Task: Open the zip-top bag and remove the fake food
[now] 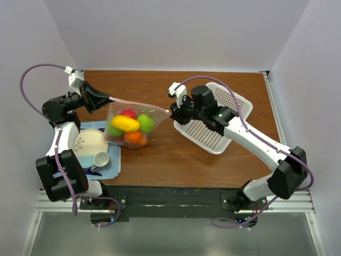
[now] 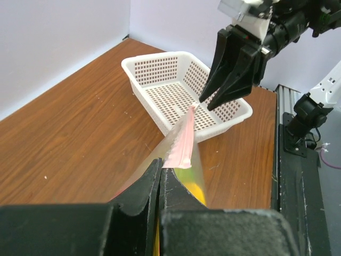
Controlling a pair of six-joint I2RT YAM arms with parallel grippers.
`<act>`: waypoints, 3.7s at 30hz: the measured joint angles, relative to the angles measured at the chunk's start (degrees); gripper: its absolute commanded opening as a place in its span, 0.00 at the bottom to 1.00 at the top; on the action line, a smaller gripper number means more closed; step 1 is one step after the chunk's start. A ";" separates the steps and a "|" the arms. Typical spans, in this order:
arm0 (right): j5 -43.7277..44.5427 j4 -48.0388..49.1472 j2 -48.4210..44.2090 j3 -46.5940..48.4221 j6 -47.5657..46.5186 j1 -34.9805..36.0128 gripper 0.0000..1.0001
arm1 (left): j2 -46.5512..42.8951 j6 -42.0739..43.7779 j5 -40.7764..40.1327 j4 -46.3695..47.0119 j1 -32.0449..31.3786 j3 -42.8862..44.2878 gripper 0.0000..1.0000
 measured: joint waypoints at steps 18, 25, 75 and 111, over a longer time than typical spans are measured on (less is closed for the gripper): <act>4.55 10.54 -5.88 -5.05 18.38 5.62 0.00 | -9.01 -0.13 -1.97 0.11 -5.49 -19.56 0.00; 5.22 13.46 -0.57 -6.62 20.28 16.48 0.00 | -9.66 -0.98 -1.99 0.13 -5.49 -19.87 0.00; 7.74 16.68 0.00 -8.33 21.79 13.70 0.00 | -17.97 -2.95 -1.97 0.15 -6.69 -23.45 0.62; 5.40 13.11 3.78 -3.10 19.26 16.04 0.38 | 17.77 -25.99 -2.73 -0.22 5.64 0.50 1.00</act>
